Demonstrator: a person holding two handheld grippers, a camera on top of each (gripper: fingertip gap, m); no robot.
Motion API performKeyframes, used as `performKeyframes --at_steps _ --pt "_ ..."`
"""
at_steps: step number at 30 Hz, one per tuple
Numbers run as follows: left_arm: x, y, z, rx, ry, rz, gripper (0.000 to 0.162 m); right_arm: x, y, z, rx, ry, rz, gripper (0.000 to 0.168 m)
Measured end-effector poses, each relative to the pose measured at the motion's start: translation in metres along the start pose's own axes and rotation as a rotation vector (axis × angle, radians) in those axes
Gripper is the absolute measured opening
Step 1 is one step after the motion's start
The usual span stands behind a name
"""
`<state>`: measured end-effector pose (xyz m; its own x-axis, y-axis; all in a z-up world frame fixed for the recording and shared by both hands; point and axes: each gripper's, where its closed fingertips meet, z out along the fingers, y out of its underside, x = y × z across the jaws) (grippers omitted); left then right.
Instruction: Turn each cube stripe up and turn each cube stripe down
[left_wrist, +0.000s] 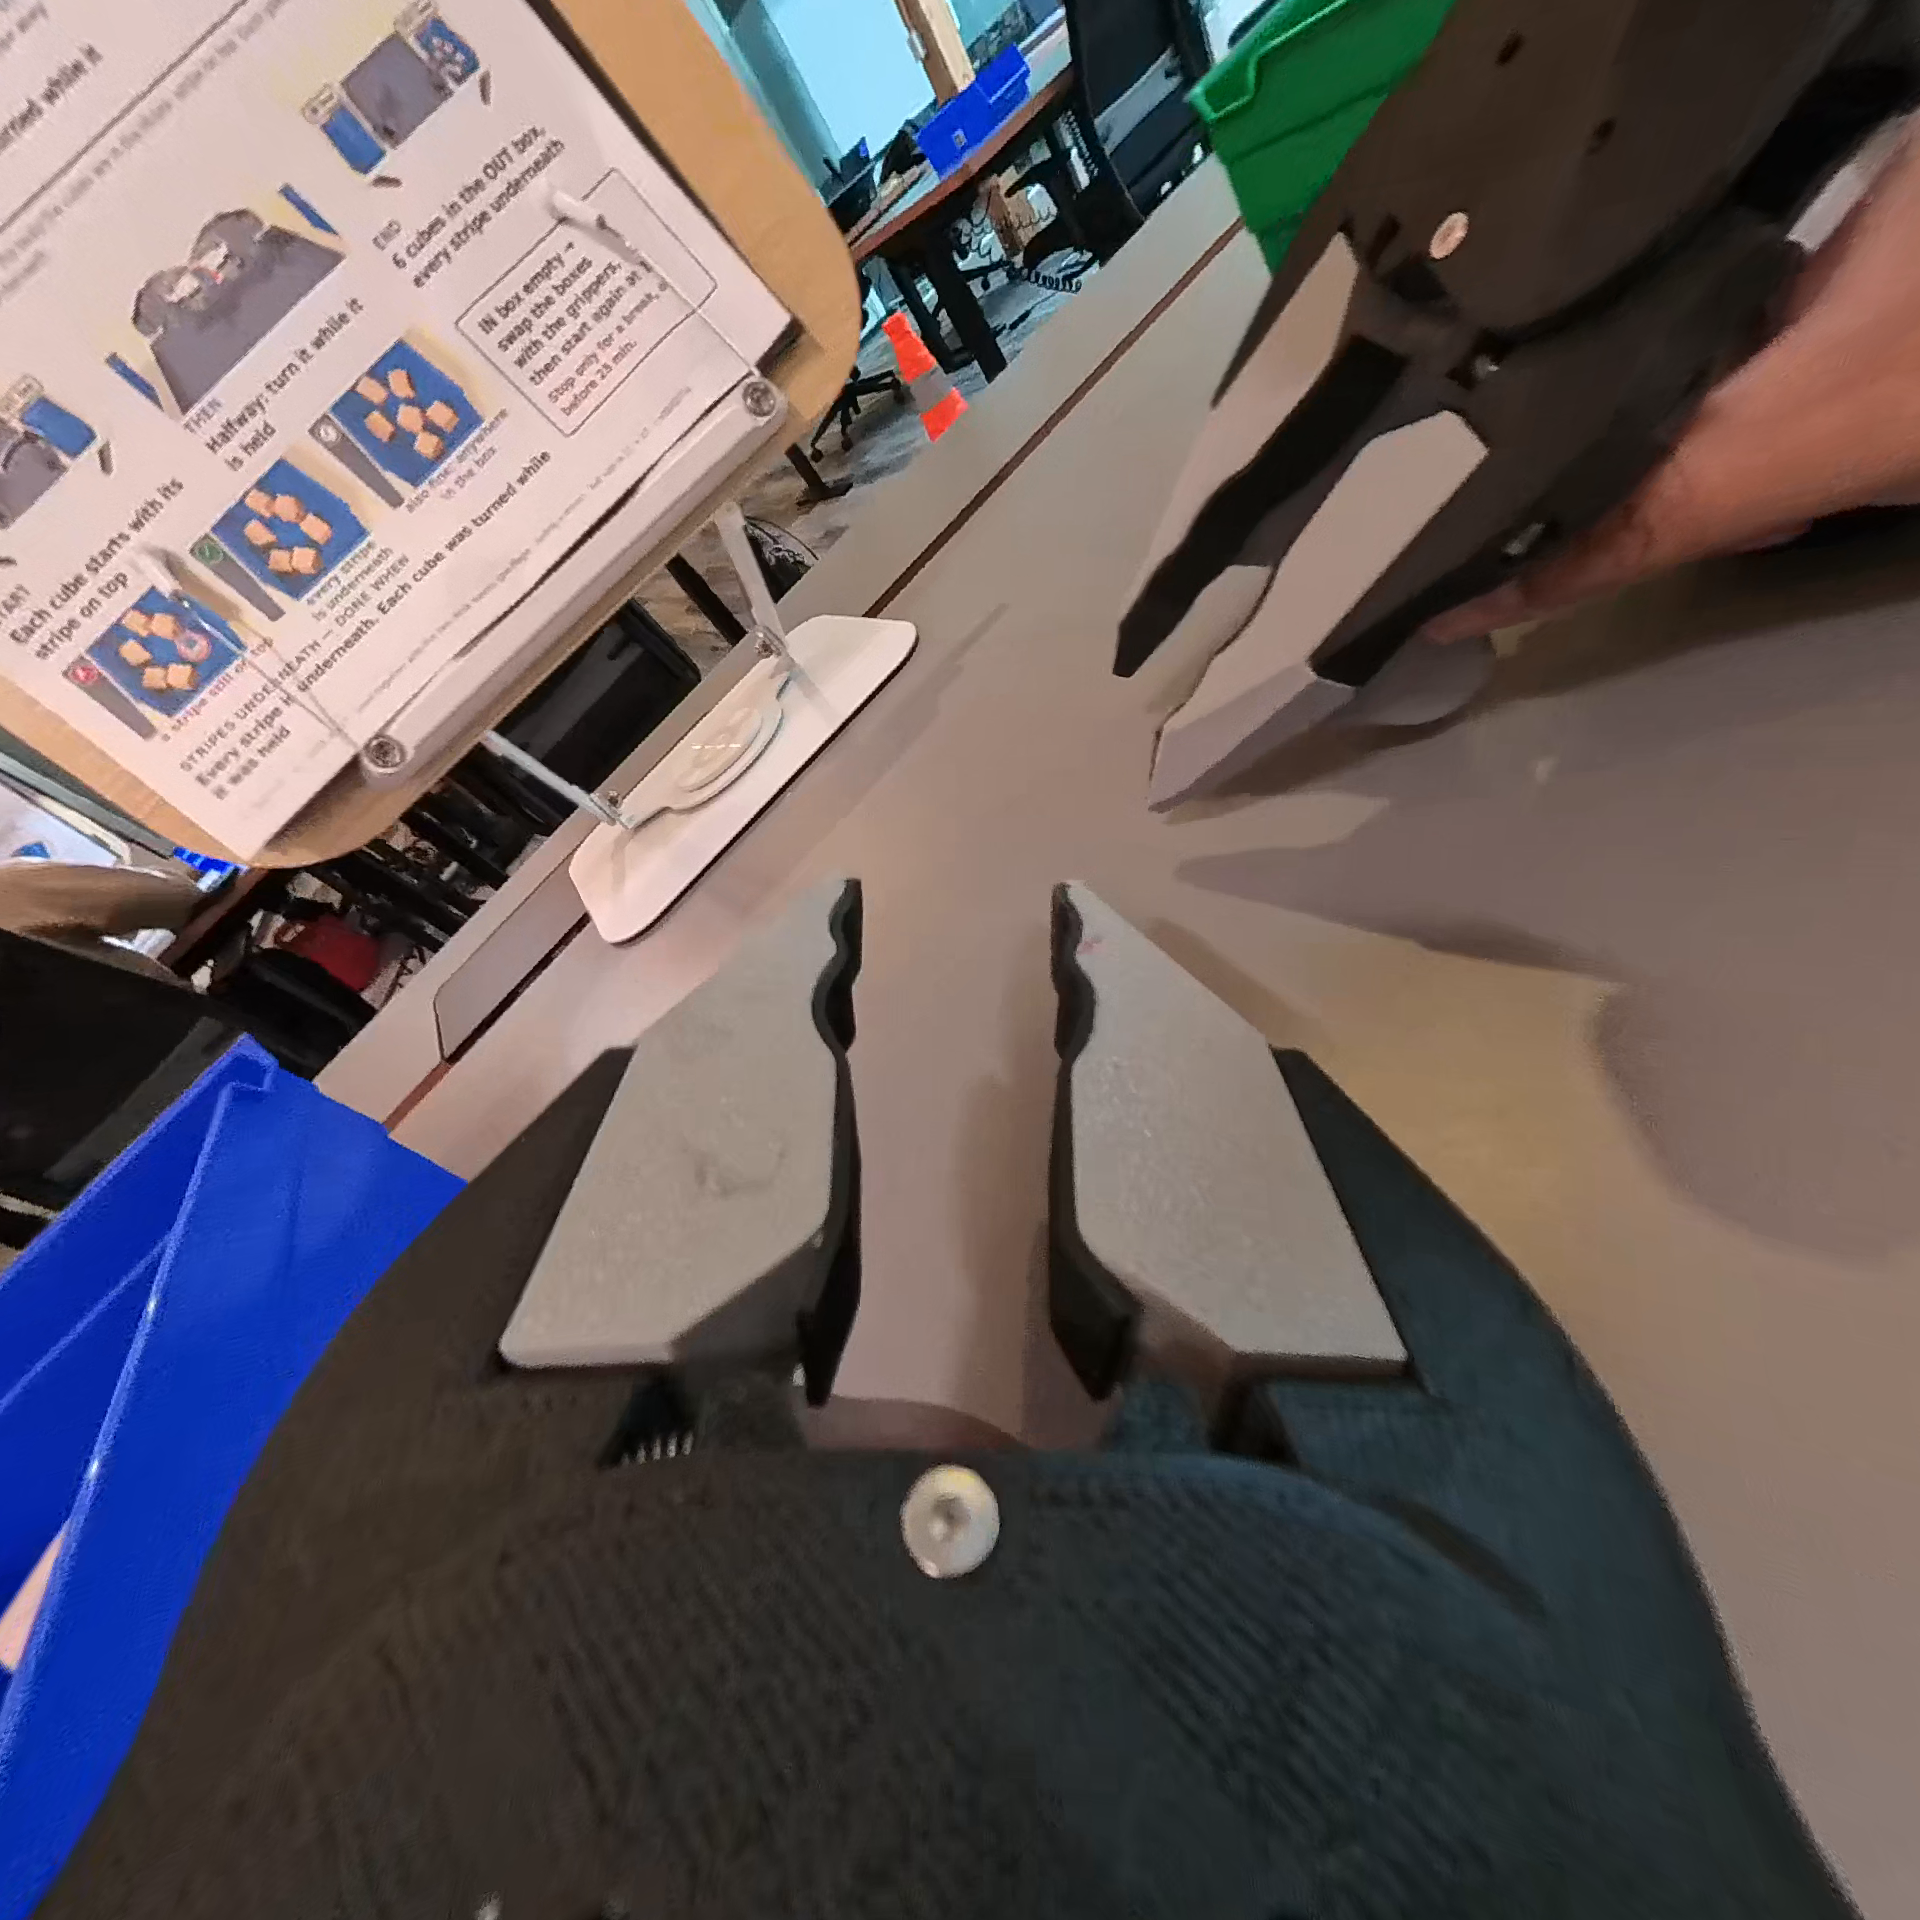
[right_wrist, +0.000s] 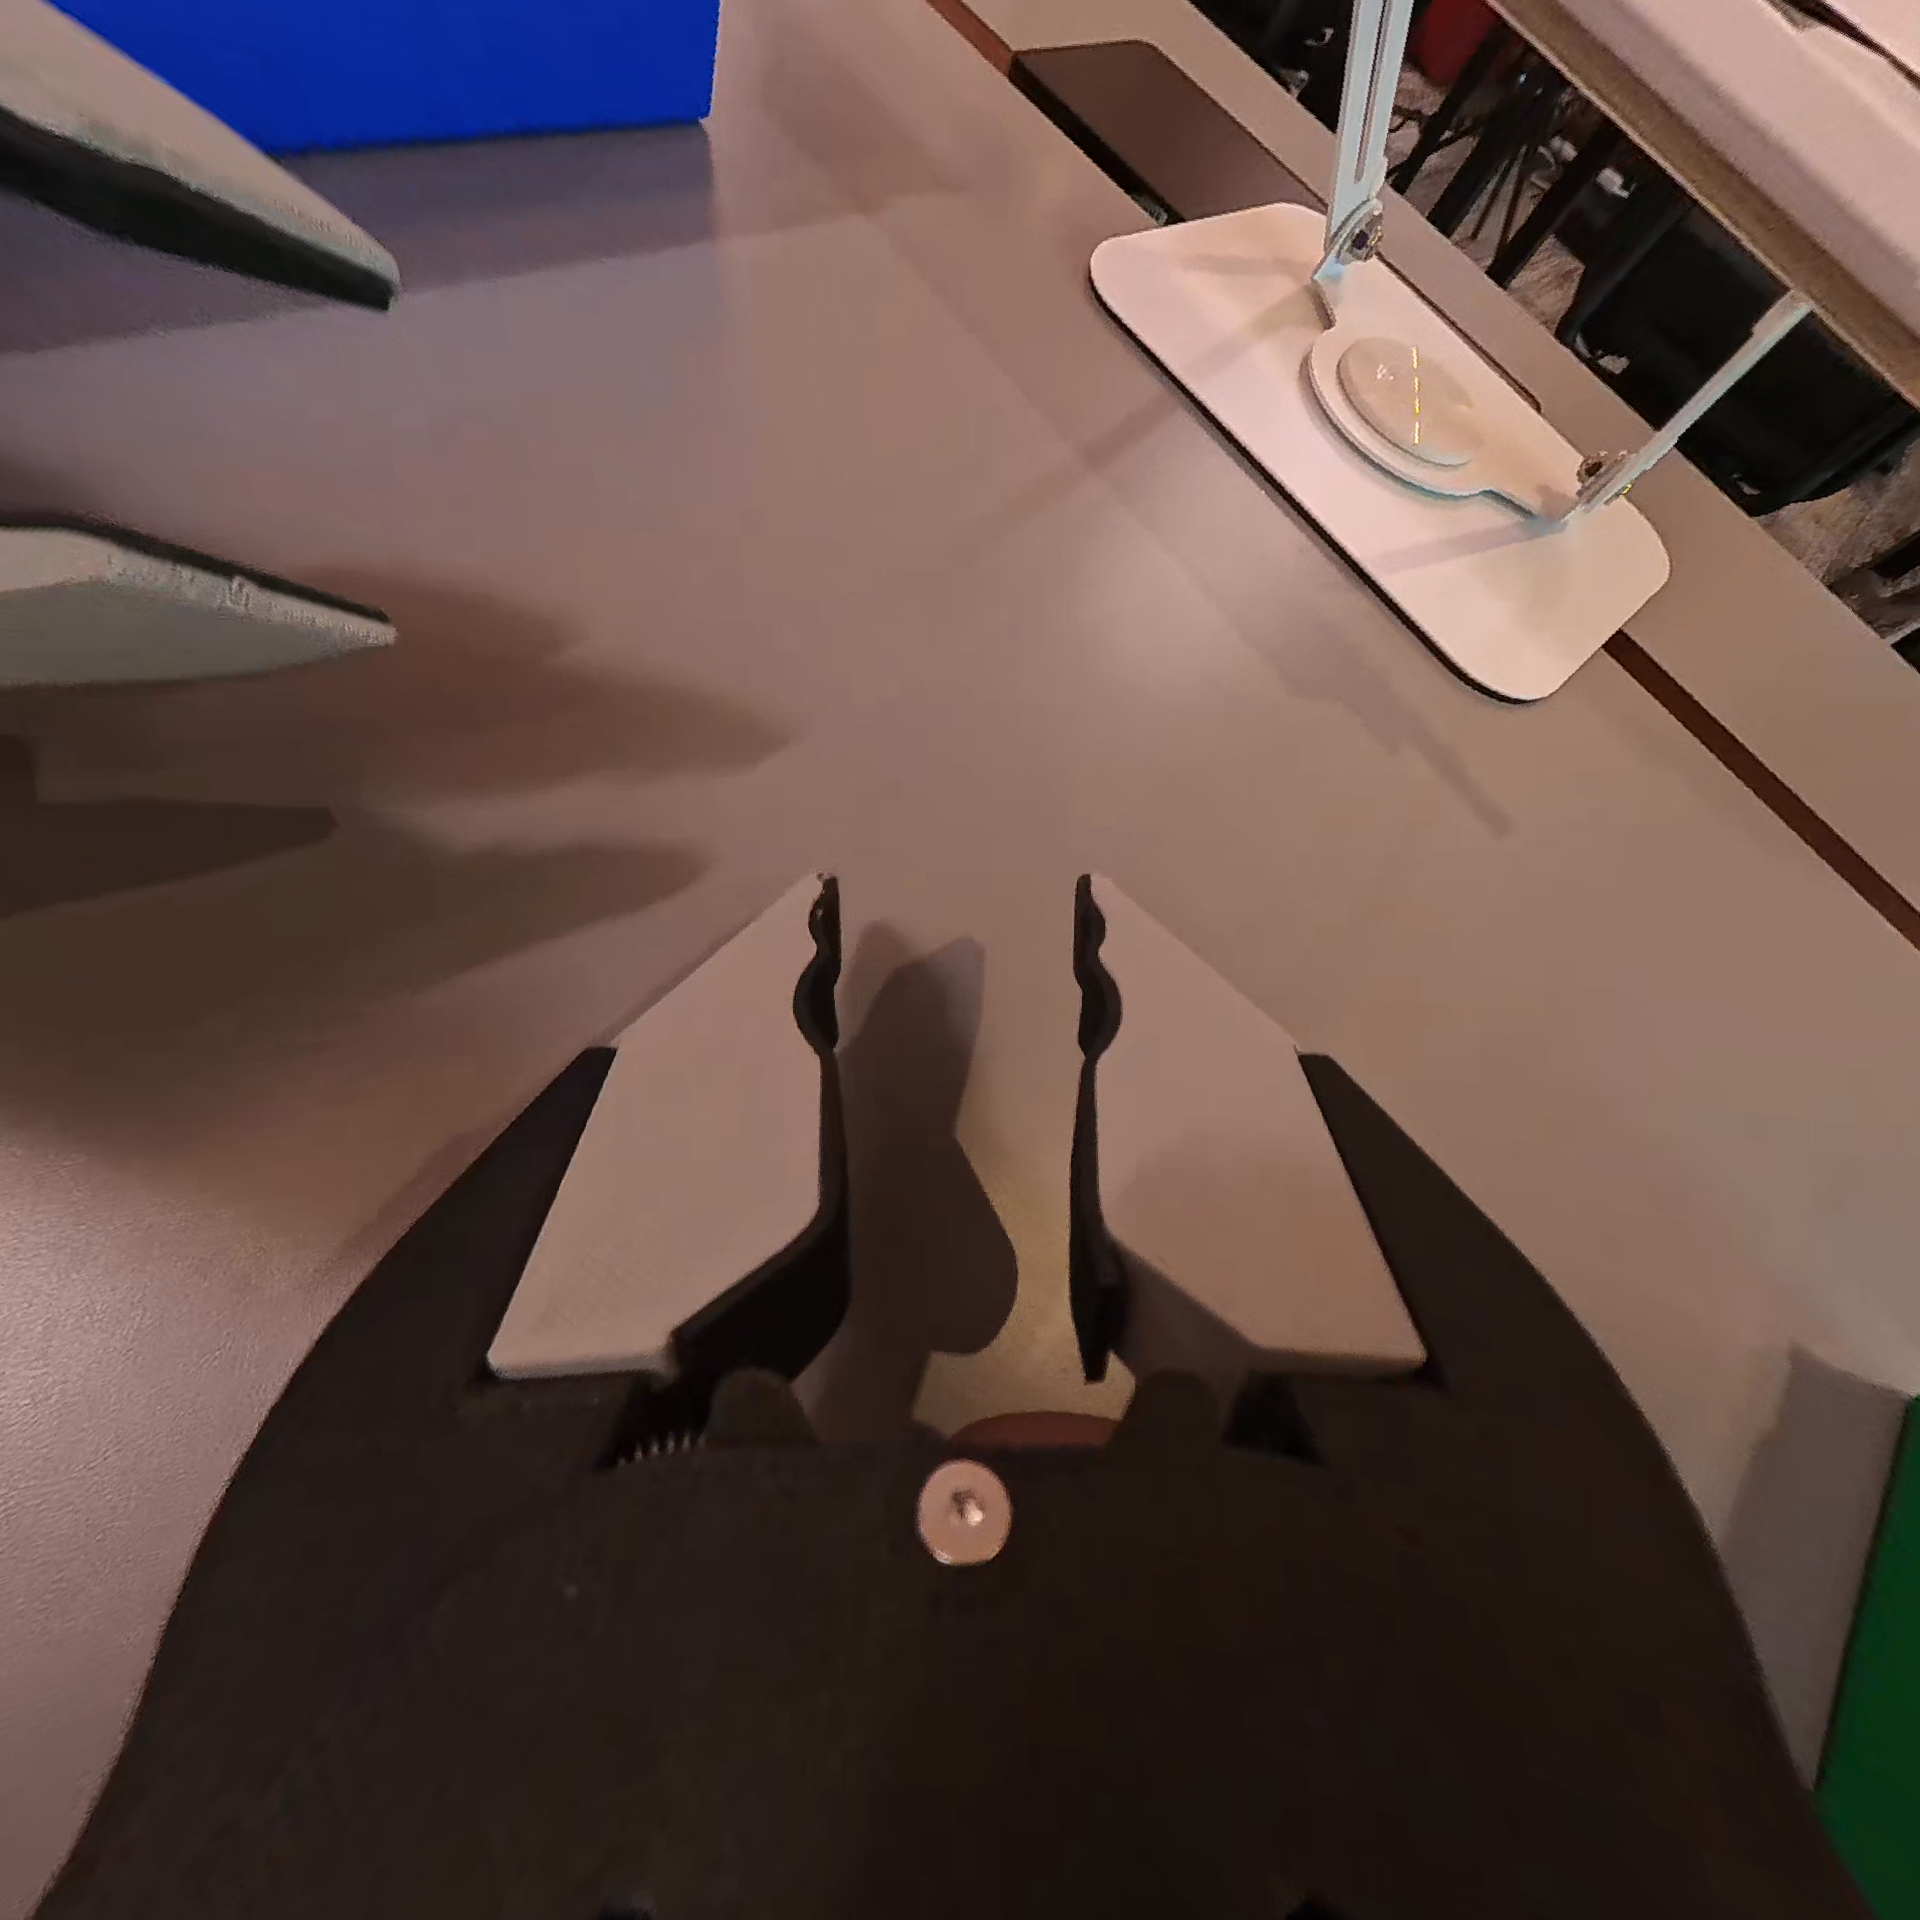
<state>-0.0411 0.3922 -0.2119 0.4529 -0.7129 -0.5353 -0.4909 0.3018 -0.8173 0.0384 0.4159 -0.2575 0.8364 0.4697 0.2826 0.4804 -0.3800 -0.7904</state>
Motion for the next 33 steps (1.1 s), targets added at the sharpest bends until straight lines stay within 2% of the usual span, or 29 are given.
performKeyframes --at_steps 12,17,21,26,29,31,33 --pt "-0.001 0.005 -0.001 -0.036 -0.037 0.020 0.034 0.003 0.000 -0.004 0.017 -0.019 0.075 0.045" --pt "-0.008 0.018 0.002 -0.122 -0.042 -0.068 0.043 0.004 0.001 -0.003 0.014 -0.029 0.093 0.048" --pt "-0.021 0.008 -0.006 -0.069 -0.062 -0.179 0.043 0.003 0.001 -0.003 0.012 -0.034 0.088 0.049" --pt "-0.065 -0.037 -0.036 0.082 -0.194 -0.195 0.044 0.001 0.002 -0.003 0.006 -0.054 0.091 0.049" --pt "-0.106 -0.054 -0.055 0.120 -0.250 -0.282 0.047 0.001 0.002 -0.003 0.007 -0.062 0.101 0.049" --pt "-0.144 -0.055 -0.066 0.128 -0.301 -0.359 0.049 0.001 0.002 -0.003 0.007 -0.068 0.106 0.049" --pt "-0.185 -0.040 -0.071 0.075 -0.364 -0.415 0.056 0.000 0.003 -0.003 0.005 -0.073 0.109 0.049"
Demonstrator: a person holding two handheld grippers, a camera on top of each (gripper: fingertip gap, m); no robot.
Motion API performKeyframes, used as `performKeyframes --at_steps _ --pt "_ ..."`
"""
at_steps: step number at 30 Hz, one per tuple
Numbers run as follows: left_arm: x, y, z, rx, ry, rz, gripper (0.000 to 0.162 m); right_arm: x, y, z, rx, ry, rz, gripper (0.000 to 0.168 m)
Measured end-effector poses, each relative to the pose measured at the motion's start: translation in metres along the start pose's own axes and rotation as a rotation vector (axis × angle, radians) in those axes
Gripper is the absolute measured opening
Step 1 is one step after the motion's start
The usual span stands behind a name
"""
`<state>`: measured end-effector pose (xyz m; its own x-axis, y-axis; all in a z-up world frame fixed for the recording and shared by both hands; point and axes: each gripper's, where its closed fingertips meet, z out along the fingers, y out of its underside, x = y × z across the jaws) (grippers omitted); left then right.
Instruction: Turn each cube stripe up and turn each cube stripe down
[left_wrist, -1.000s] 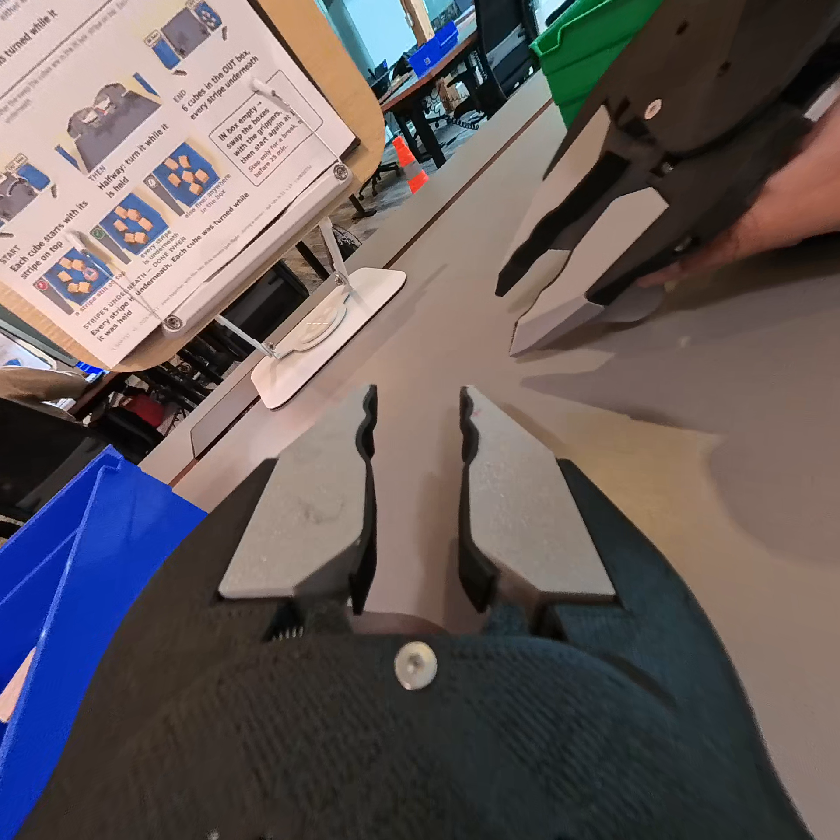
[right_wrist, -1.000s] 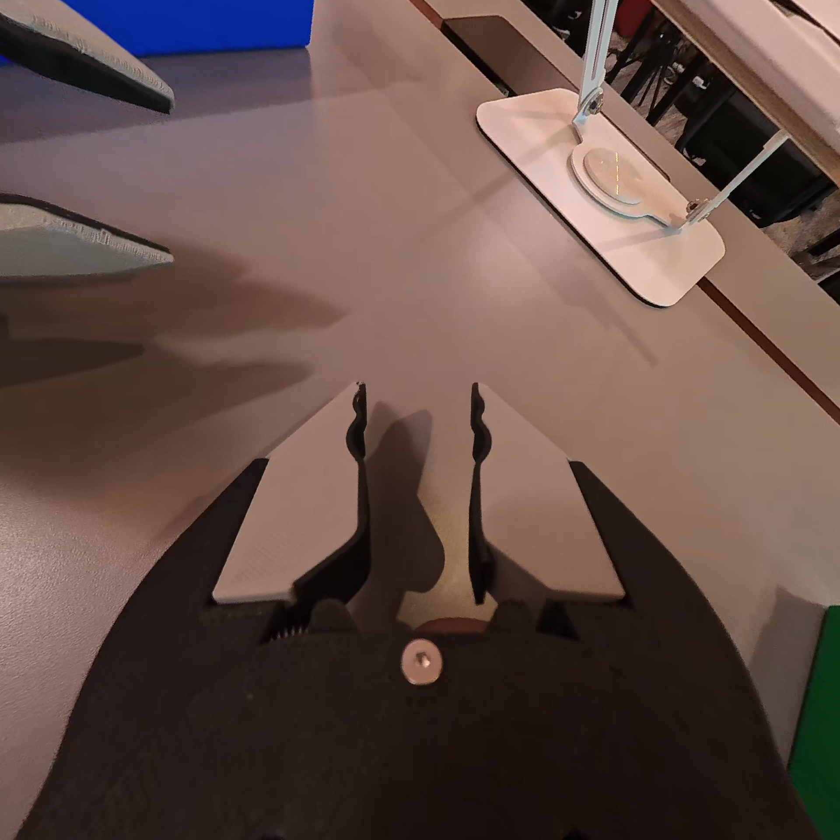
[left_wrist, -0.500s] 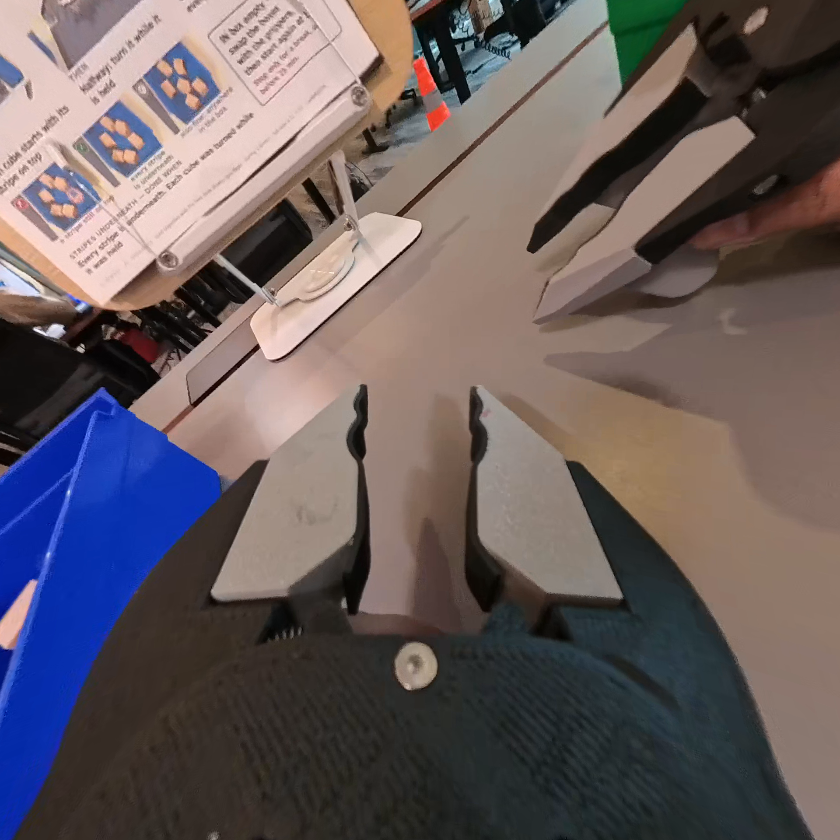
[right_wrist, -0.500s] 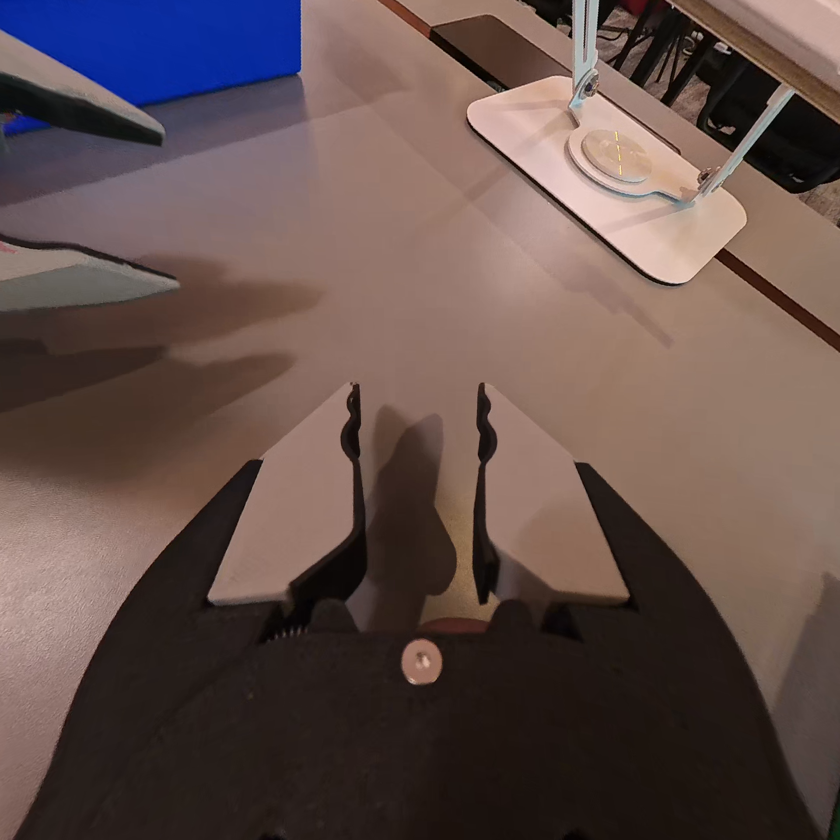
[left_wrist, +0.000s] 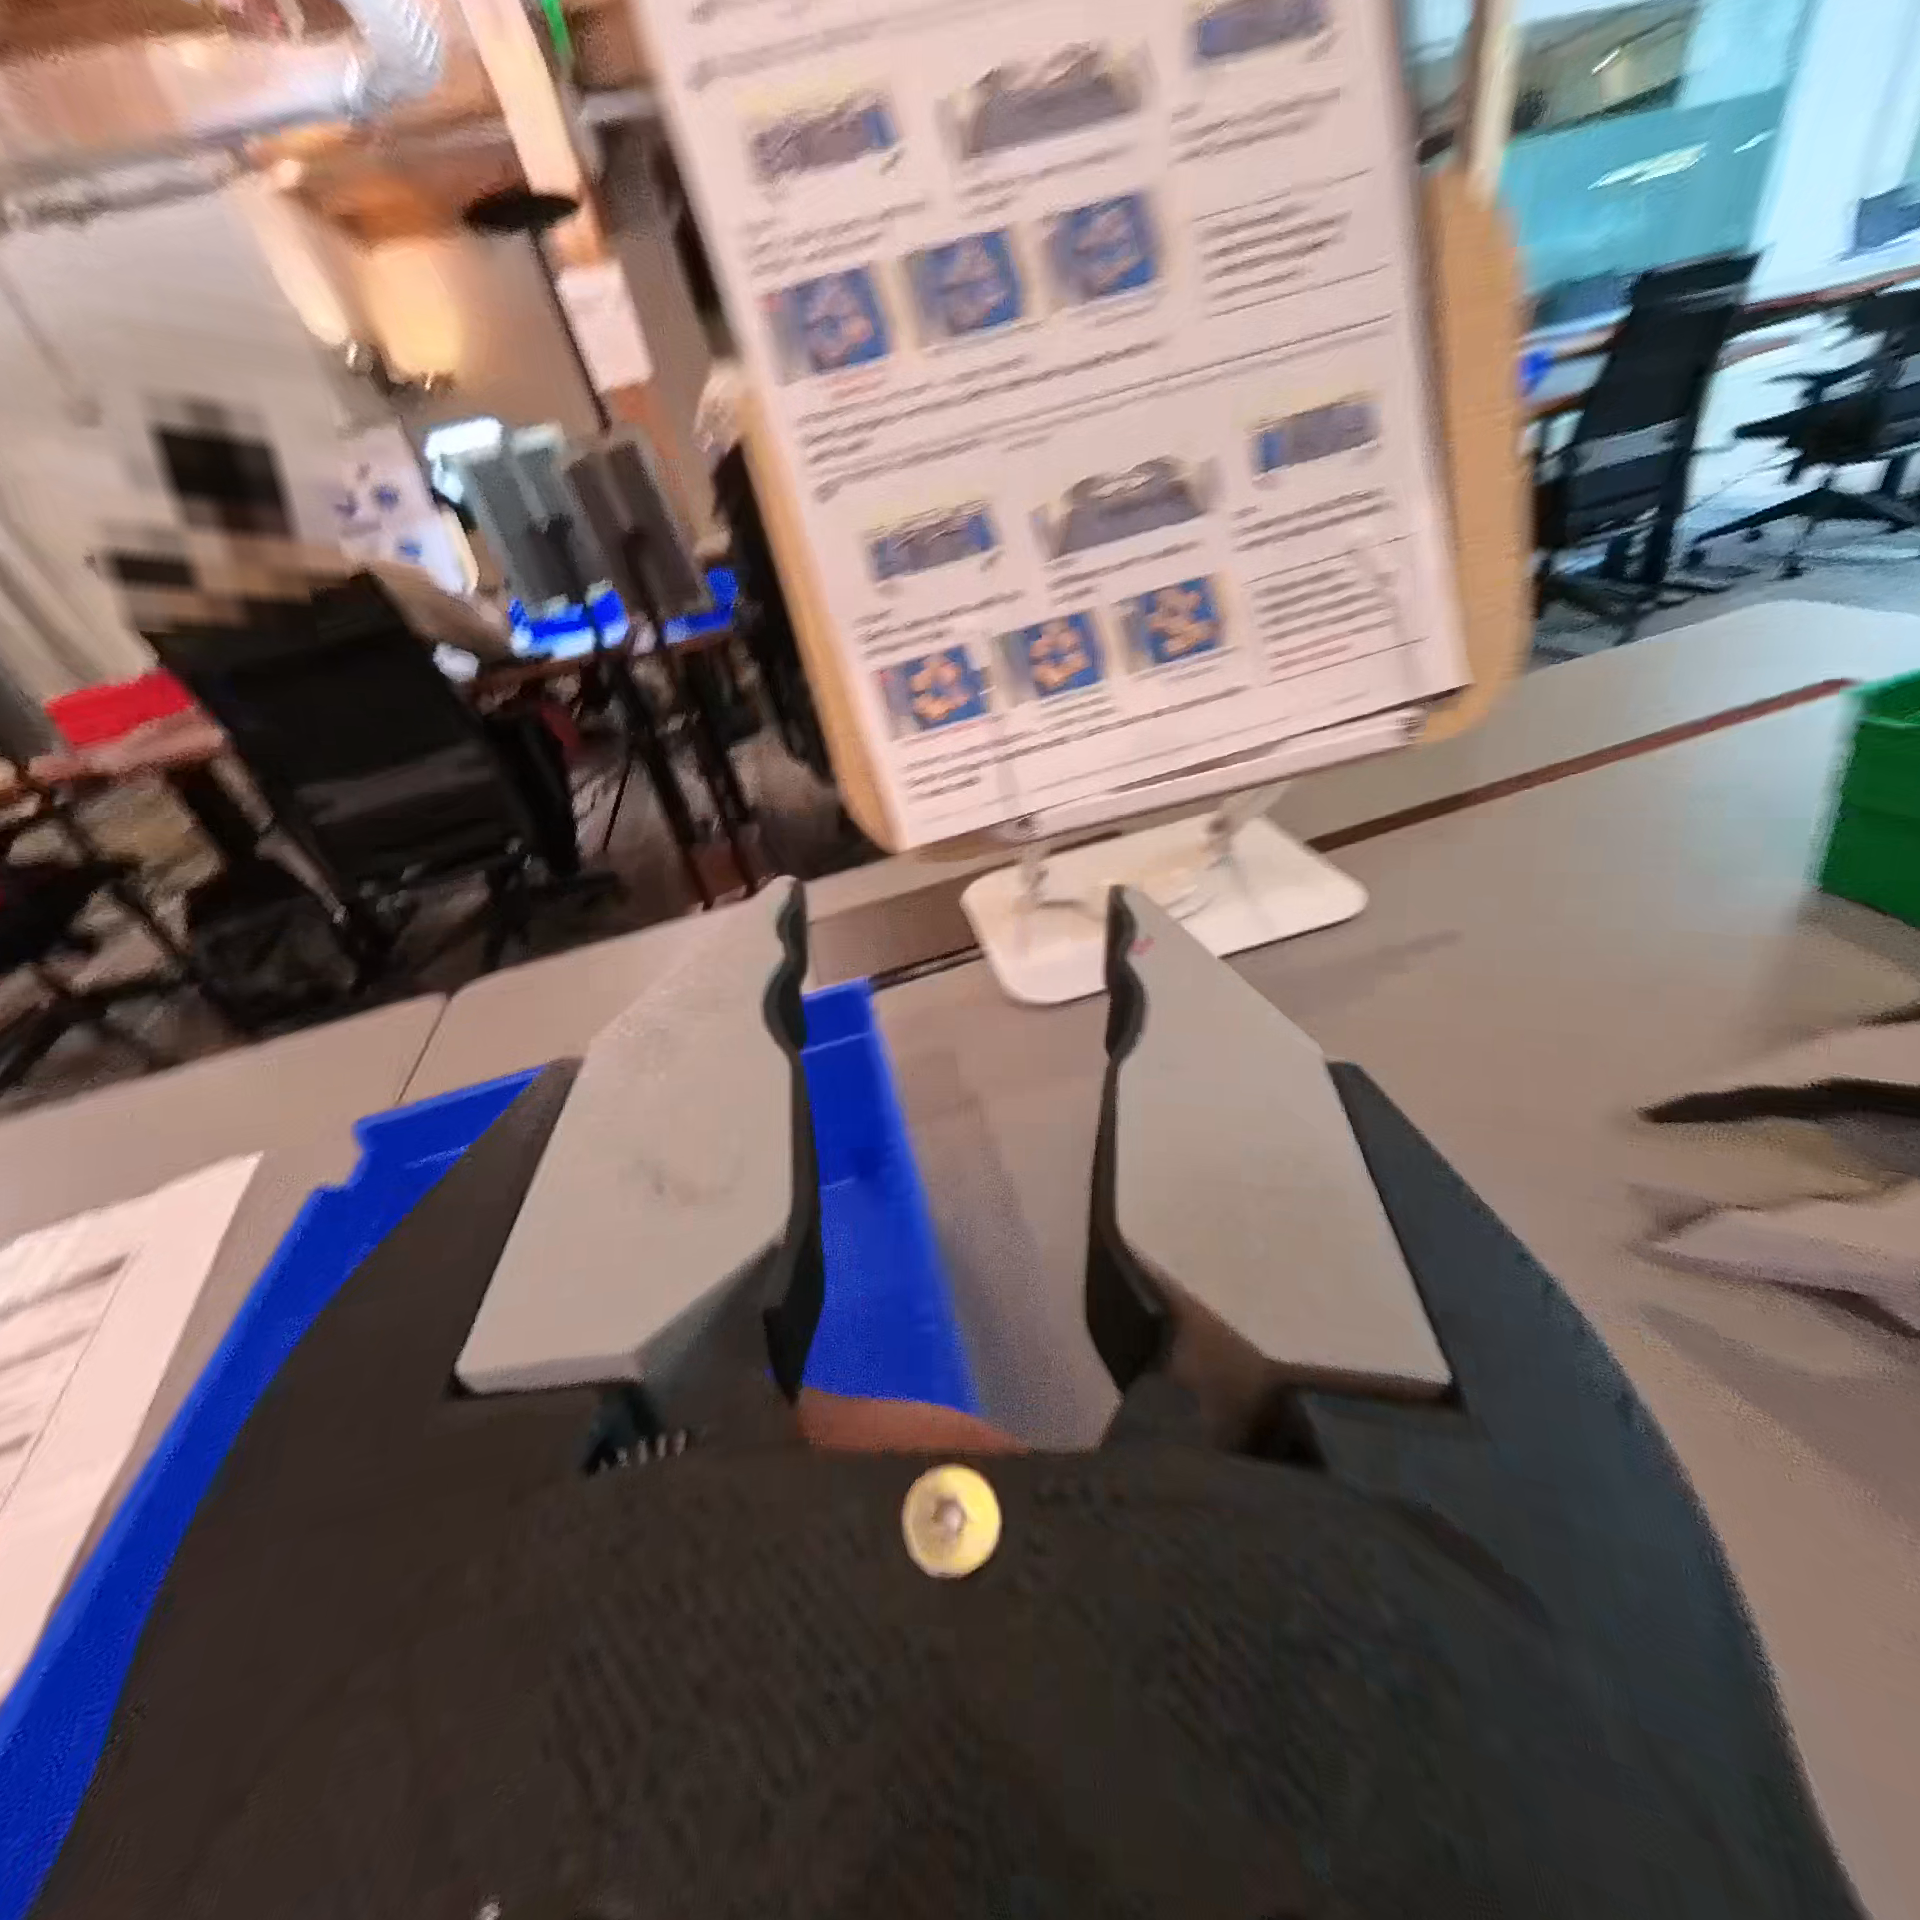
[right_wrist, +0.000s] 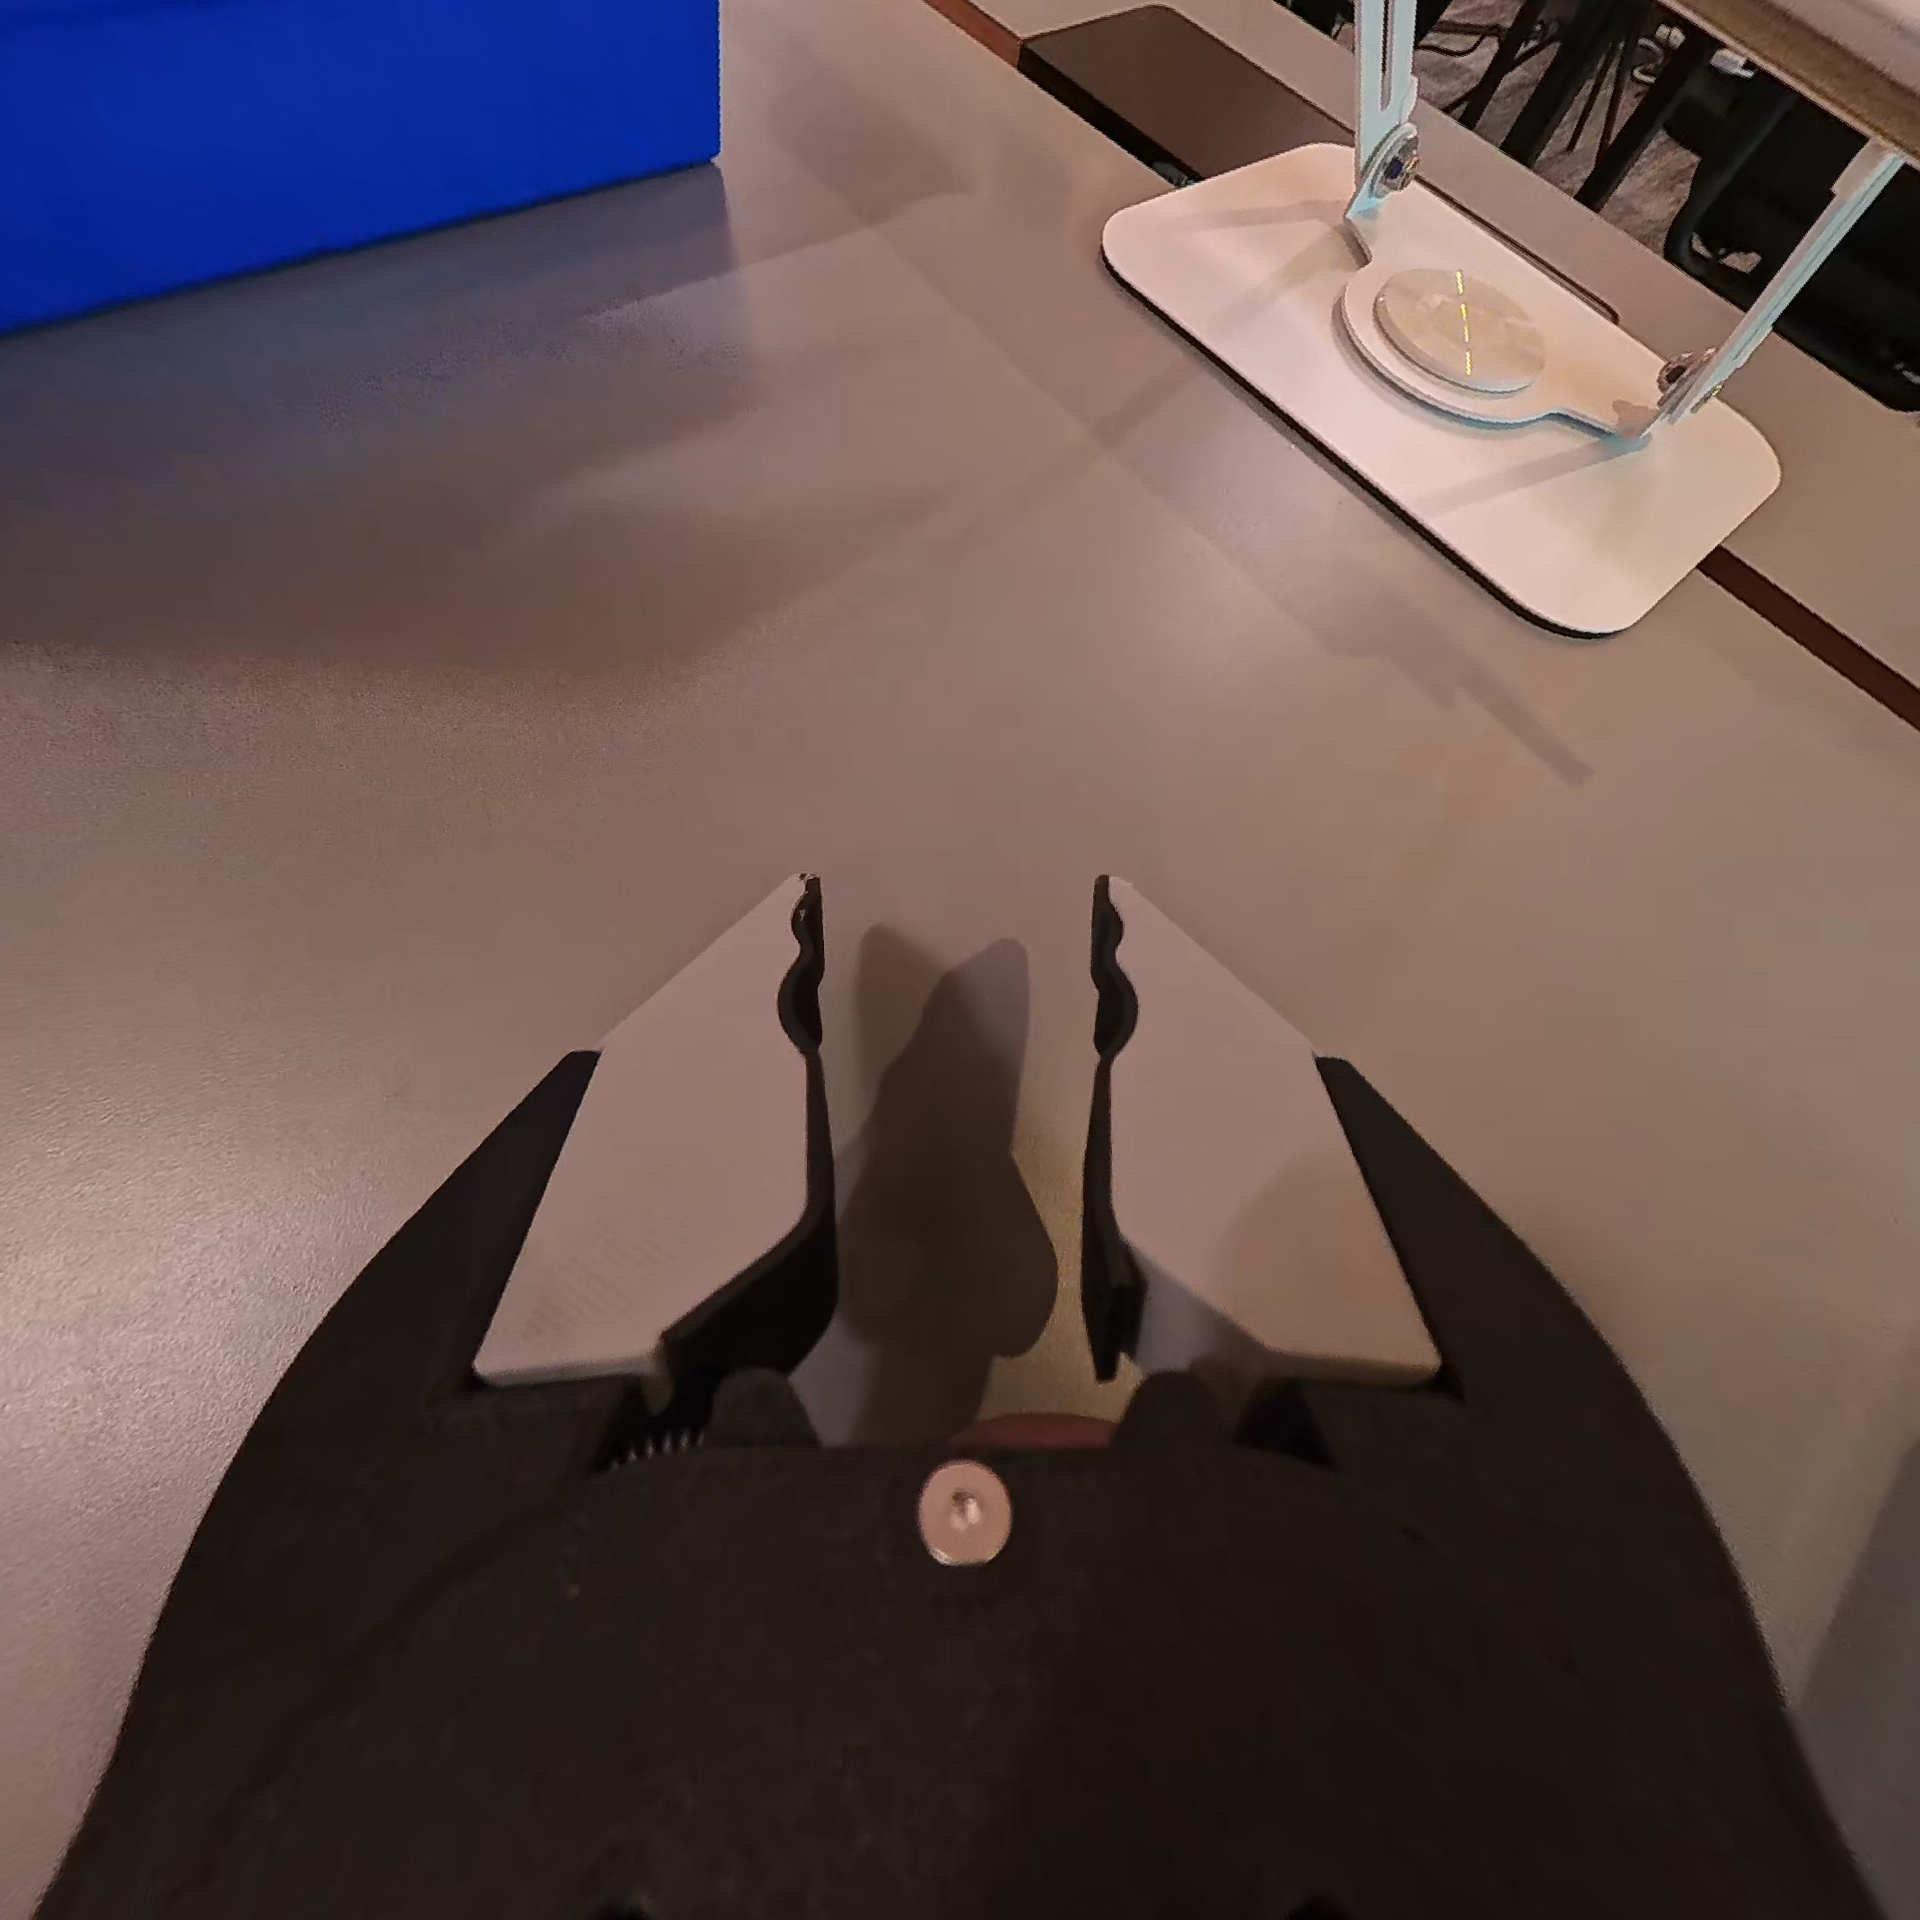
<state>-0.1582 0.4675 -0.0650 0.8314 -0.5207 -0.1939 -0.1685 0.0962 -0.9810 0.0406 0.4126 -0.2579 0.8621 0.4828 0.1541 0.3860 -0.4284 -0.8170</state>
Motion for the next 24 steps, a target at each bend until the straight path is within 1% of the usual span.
performKeyframes --at_steps 2,4,7,9,10,14,17,20,22,24 --pt "-0.041 0.014 0.016 -0.098 -0.049 -0.061 0.064 -0.001 0.000 0.000 -0.001 -0.004 -0.001 0.049" --pt "-0.086 0.038 0.033 -0.197 -0.127 -0.096 0.065 -0.001 0.001 0.000 -0.004 -0.007 -0.003 0.049" --pt "-0.140 0.092 0.055 -0.413 -0.242 -0.121 0.070 -0.002 0.001 0.000 -0.008 -0.012 -0.002 0.048" --pt "-0.153 0.131 0.065 -0.575 -0.250 -0.159 0.075 -0.003 0.001 0.000 -0.008 -0.017 0.000 0.048" --pt "-0.159 0.144 0.068 -0.623 -0.270 -0.165 0.075 -0.003 0.001 0.000 -0.007 -0.018 0.001 0.048" --pt "-0.181 0.182 0.077 -0.733 -0.383 -0.193 0.074 -0.003 0.001 -0.001 -0.006 -0.026 0.010 0.048" --pt "-0.174 0.216 0.079 -0.846 -0.386 -0.251 0.078 -0.004 0.002 -0.001 -0.006 -0.032 0.014 0.048" --pt "-0.175 0.237 0.079 -0.890 -0.407 -0.254 0.074 -0.004 0.002 -0.001 -0.008 -0.037 0.015 0.048" --pt "-0.180 0.246 0.079 -0.903 -0.414 -0.225 0.060 -0.004 0.002 -0.001 -0.006 -0.038 0.015 0.048" --pt "-0.181 0.246 0.080 -0.890 -0.389 -0.223 0.060 -0.004 0.002 -0.001 -0.006 -0.039 0.021 0.047"
